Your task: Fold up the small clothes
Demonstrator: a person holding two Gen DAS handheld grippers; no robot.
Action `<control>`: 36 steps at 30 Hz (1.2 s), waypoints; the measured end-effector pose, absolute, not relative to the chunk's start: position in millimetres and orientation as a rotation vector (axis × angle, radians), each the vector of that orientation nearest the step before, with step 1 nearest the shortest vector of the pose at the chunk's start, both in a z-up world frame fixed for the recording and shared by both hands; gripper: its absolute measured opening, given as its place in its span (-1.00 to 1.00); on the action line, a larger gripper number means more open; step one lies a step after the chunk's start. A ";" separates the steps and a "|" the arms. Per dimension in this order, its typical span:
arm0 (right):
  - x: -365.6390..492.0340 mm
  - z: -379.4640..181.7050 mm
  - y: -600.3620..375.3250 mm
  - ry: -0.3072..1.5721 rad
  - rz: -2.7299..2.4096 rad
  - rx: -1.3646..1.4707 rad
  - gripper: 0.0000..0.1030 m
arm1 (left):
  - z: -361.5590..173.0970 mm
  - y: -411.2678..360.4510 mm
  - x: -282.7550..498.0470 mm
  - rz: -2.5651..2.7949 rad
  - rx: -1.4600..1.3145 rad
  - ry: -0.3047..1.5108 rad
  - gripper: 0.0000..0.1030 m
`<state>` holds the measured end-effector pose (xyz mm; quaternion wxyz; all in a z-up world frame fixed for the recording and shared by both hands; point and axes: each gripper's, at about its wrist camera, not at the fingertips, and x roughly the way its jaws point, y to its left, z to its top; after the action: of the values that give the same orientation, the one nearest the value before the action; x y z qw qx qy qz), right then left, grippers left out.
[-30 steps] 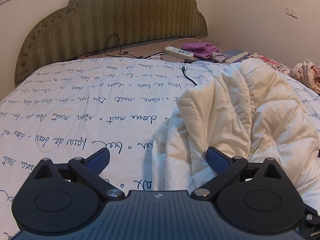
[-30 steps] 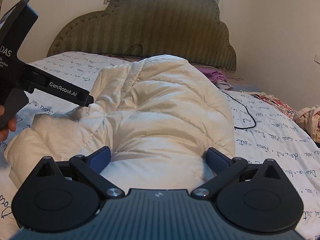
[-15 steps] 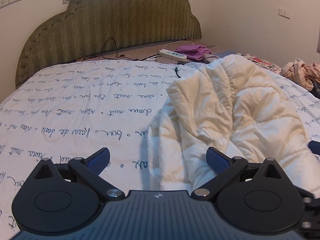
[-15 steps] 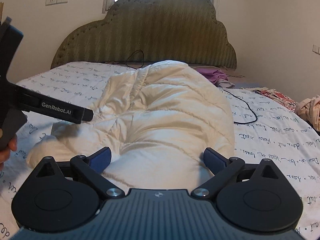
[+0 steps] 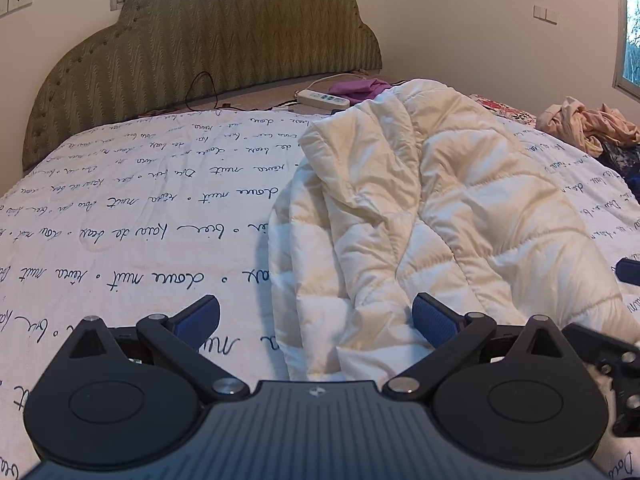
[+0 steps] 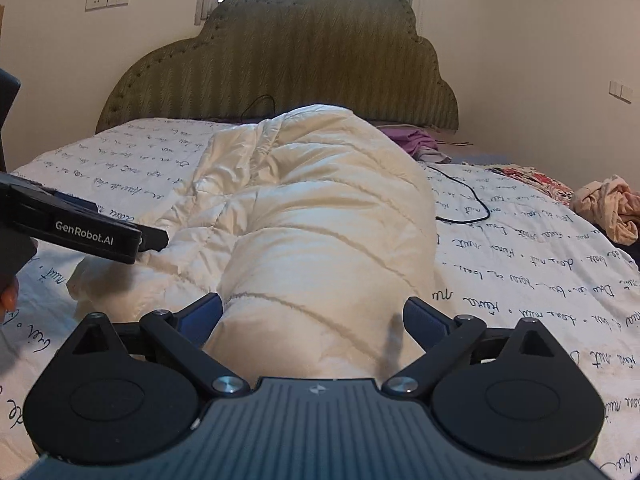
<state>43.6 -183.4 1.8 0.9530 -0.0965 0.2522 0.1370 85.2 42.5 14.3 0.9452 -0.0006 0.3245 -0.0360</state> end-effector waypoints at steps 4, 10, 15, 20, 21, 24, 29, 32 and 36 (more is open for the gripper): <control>21.4 8.3 -193.4 0.495 0.281 -0.205 0.93 | 15.4 42.4 66.7 -0.086 -0.028 0.646 1.00; 12.6 -15.5 -202.0 0.575 0.258 -0.275 0.82 | 3.6 39.0 43.3 -0.104 -0.052 0.658 1.00; 29.2 -32.3 -210.2 0.621 0.247 -0.205 0.02 | -3.7 31.9 35.7 -0.102 -0.025 0.661 1.00; 29.9 -30.4 -204.8 0.579 0.214 -0.293 -0.16 | -11.0 32.7 42.8 -0.119 -0.059 0.685 1.00; 32.4 -28.8 -204.5 0.574 0.206 -0.318 -0.16 | -12.0 31.4 44.6 -0.123 -0.063 0.688 1.00; 40.9 -27.3 -207.3 0.580 0.200 -0.328 -0.15 | -14.8 25.1 45.2 -0.123 -0.060 0.691 1.00; 25.1 -22.1 -209.9 0.578 0.201 -0.288 0.12 | -12.9 23.9 38.4 -0.117 -0.049 0.685 1.00; 17.2 -24.6 -214.2 0.600 0.221 -0.229 0.37 | -12.9 26.2 36.8 -0.109 -0.069 0.691 1.00; 16.7 -35.9 -217.1 0.648 0.185 -0.201 0.42 | -10.9 23.4 32.4 -0.100 -0.062 0.690 1.00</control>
<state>16.7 -217.1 -35.9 0.9388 -0.0984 0.3174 0.0909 32.4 23.4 -10.9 0.9394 -0.0302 0.3379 -0.0488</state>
